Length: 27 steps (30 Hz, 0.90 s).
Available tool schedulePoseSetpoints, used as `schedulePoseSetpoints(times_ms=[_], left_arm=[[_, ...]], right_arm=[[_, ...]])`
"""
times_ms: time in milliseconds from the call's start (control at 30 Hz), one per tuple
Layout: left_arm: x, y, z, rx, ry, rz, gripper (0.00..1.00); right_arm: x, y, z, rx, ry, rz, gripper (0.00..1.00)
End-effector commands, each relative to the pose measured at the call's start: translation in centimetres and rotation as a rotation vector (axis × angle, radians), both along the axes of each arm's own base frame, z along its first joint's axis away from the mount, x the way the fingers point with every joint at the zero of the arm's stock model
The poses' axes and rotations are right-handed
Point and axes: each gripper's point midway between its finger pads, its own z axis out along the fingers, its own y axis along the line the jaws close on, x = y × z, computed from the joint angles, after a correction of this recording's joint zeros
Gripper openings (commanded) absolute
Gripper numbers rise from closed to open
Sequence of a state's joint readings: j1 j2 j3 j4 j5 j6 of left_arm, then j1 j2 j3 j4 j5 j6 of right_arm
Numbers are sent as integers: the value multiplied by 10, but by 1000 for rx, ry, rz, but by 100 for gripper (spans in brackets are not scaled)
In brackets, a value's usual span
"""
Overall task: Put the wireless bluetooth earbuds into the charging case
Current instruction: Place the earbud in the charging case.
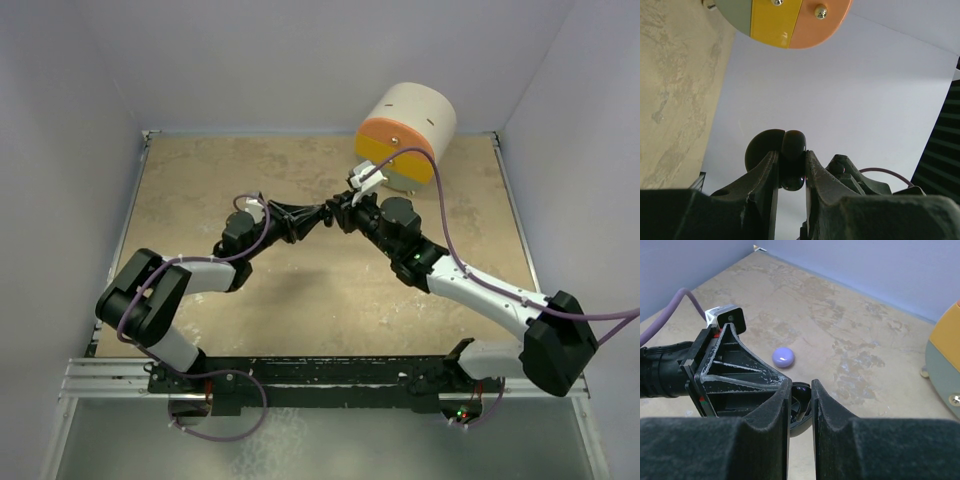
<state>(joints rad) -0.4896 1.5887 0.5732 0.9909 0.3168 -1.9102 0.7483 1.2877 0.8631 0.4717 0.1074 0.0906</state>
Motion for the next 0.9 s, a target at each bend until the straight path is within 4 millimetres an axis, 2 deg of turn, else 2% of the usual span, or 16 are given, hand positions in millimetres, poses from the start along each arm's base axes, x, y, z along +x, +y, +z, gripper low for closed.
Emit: schedulePoseSetpoints(times_ms=[0,600,867], left_arm=[[-3,-6,35,-63,-98,-29,0],[-13,-13,40,-70,-126,-78,0],[-13,-13,45,-76,-134,-85,0]], right_arm=[[-4,1,35,46,-121,25,0],[-4,9,10,-9,-95,64,0],[-7,5,-1,-24,-87,64,0]])
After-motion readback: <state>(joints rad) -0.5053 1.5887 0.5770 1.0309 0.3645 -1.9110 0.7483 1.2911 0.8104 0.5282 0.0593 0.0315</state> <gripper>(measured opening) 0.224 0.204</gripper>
